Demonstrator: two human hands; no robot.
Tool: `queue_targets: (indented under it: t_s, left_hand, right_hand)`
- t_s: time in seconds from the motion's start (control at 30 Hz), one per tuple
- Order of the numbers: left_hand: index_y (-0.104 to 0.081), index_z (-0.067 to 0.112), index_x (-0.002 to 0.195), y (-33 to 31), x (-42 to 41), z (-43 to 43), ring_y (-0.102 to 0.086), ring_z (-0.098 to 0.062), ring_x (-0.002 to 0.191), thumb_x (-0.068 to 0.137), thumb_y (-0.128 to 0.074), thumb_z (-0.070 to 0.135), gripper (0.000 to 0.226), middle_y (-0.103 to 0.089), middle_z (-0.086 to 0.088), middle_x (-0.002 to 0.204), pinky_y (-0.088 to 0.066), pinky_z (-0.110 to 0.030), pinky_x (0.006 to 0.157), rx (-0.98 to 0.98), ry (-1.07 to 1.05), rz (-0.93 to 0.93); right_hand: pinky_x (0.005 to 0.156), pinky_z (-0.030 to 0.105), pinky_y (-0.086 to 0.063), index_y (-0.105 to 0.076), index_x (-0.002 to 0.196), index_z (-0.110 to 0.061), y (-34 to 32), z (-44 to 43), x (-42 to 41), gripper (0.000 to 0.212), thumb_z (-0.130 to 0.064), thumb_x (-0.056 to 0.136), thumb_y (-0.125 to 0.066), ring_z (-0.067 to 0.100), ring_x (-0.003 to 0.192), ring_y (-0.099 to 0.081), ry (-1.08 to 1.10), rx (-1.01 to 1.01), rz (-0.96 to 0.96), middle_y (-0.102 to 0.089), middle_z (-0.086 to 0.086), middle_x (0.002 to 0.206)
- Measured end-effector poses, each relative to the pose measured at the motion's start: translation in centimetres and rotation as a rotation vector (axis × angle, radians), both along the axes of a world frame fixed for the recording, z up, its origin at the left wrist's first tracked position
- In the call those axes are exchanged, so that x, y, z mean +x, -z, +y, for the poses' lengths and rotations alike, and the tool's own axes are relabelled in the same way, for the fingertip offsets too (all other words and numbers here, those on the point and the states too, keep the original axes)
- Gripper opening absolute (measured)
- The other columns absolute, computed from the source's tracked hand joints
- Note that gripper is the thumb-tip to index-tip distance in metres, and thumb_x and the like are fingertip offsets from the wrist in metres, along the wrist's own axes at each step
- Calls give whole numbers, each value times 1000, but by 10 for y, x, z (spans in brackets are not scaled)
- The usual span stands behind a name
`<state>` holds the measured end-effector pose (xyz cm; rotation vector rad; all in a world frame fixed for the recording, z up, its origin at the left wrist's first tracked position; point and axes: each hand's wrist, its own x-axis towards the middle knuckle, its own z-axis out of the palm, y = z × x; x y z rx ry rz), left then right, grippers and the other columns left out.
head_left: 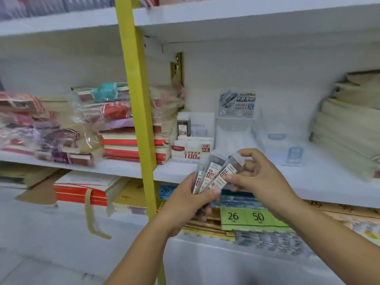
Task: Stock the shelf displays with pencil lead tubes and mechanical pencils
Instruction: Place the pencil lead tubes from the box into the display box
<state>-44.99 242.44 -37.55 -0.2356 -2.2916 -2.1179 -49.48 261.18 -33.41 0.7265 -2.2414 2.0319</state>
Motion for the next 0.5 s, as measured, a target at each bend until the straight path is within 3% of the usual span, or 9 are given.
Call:
queue_targets:
  t_s: [0.1, 0.17, 0.27, 0.37, 0.5]
  left_hand:
    - [-64, 40, 105, -2, -7, -16, -56, -12, 58, 92, -62, 49, 16, -73, 0, 84, -43, -25, 47, 102, -124, 74]
    - [-63, 42, 105, -8, -9, -28, -55, -12, 57, 93, -59, 50, 15, -72, 1, 83, -42, -24, 46, 162, -194, 113]
    - [-64, 44, 102, -18, -12, -48, -57, -12, 57, 96, -58, 45, 8, -72, 0, 85, -43, -23, 46, 211, -303, 174]
    - [-64, 45, 102, -23, -16, -60, -60, -10, 60, 96, -59, 44, 8, -74, 1, 90, -45, -24, 48, 225, -362, 230]
    - [-63, 47, 98, -25, -23, -59, -62, -11, 61, 96, -59, 42, 6, -75, 2, 91, -44, -22, 48, 231, -365, 241]
  right_hand:
    - [60, 28, -57, -52, 108, -25, -23, -21, -15, 46, 4, 79, -72, 22, 70, -72, 46, -90, 68, -73, 10, 88]
    - [56, 21, -55, -53, 102, -28, -47, -33, -28, 40, 3, 83, -69, 17, 70, -72, 76, -138, 153, -74, 4, 87]
    - [63, 31, -59, -56, 91, -34, -81, -51, -53, 35, -1, 87, -66, 19, 78, -72, 118, -113, 322, -72, -1, 87]
    - [69, 35, -59, -52, 88, -39, -99, -71, -81, 32, -10, 88, -65, 13, 78, -70, 225, 116, 563, -66, -8, 87]
    - [63, 29, -47, -51, 106, -32, -101, -91, -114, 25, -19, 89, -64, 9, 76, -61, 314, 559, 724, -65, -9, 88]
